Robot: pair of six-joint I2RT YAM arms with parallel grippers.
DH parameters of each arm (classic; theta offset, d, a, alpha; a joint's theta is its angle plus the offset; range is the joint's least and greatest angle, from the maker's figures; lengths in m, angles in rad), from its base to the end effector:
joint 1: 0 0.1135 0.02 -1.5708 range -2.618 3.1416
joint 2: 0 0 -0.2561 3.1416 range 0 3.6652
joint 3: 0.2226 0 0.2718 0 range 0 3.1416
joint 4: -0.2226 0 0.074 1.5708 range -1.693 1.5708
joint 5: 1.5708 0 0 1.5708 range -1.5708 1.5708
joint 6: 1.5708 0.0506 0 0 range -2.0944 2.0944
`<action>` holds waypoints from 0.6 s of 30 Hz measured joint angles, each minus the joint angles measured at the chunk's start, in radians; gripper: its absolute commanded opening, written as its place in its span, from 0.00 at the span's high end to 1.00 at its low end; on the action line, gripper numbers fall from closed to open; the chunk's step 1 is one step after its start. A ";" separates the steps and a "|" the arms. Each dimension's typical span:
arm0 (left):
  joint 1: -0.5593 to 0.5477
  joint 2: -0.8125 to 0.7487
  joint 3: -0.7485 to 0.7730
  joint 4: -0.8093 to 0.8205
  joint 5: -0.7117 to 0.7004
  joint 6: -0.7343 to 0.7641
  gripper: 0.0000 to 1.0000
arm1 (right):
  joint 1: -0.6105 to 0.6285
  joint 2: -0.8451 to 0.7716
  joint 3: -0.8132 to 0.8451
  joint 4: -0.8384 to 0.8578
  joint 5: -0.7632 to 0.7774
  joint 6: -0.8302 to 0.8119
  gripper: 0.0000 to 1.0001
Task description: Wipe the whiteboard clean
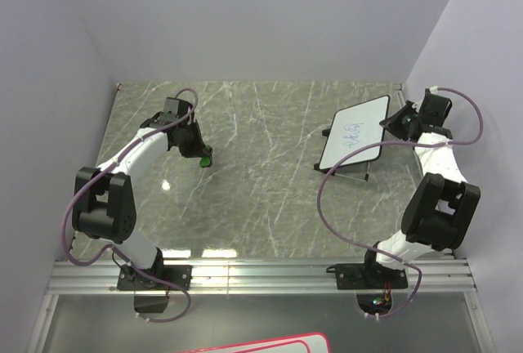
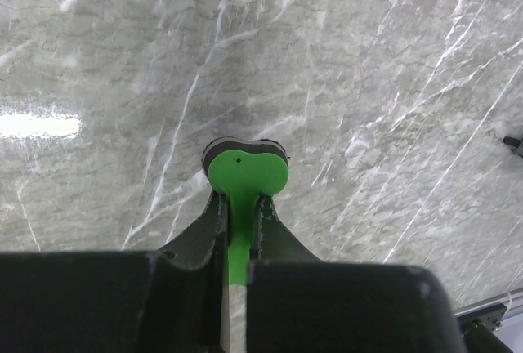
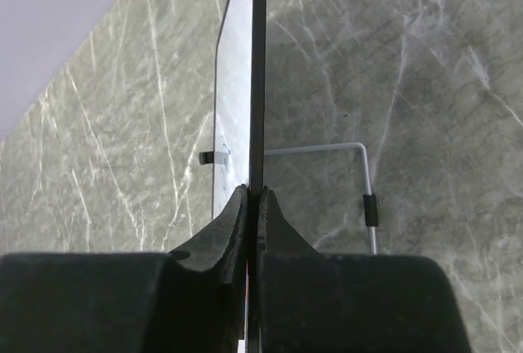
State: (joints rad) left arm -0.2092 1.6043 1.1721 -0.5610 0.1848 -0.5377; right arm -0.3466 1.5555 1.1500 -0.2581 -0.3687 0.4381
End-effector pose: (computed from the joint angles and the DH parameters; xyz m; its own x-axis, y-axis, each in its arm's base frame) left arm 0.3522 -0.0843 0.2092 -0.8587 -0.3323 -0.3901 -0.1601 0.8971 -0.4119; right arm 0.3625 -0.1115 0.2455 -0.5035 0.6026 -0.6192 0.2909 0.7930 0.5352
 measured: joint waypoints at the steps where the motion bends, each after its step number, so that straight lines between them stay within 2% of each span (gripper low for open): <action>1: 0.000 0.000 0.000 0.000 0.001 0.001 1.00 | 0.001 0.000 -0.001 0.004 -0.003 0.000 1.00; 7: 0.000 0.000 0.001 -0.001 0.002 0.002 1.00 | 0.081 -0.001 -0.012 0.066 0.015 -0.007 1.00; 18: 0.000 0.001 0.012 -0.001 0.002 0.002 1.00 | 0.452 0.063 0.038 0.104 0.007 -0.004 1.00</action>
State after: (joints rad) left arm -0.2092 1.6054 1.1843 -0.5621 0.1871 -0.5354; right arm 0.1051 1.6180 1.1877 -0.1539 -0.3614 0.4343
